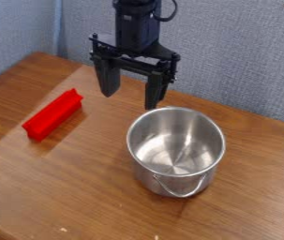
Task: Put the red object in the metal pot
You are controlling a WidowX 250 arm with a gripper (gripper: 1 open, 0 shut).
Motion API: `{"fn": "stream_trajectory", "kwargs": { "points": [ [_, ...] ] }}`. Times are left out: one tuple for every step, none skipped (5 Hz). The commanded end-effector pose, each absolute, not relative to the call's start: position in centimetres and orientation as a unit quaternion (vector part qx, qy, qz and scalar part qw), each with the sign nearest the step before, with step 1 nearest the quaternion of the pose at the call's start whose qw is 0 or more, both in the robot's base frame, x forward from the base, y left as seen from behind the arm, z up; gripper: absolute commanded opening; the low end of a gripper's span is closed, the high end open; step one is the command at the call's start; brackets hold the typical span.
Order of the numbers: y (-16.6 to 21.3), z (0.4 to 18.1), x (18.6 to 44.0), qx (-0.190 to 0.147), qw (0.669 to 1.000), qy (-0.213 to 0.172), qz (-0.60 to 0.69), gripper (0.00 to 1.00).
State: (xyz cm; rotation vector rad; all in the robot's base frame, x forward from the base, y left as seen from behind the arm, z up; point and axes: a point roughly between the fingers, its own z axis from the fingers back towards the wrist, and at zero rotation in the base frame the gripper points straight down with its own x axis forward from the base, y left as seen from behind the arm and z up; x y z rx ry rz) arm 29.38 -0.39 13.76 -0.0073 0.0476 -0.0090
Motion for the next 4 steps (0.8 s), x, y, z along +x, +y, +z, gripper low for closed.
{"fn": "stream_trajectory", "kwargs": {
  "points": [
    [-0.2,13.4,29.3,-0.003,1.000,0.030,-0.005,1.00],
    [2.3,12.8,29.4,0.000,1.000,0.027,-0.005,1.00],
    [5.0,12.4,29.3,0.009,1.000,0.020,0.004,1.00],
    [7.1,11.8,29.3,0.015,1.000,0.014,0.006,1.00]
  ]
}}
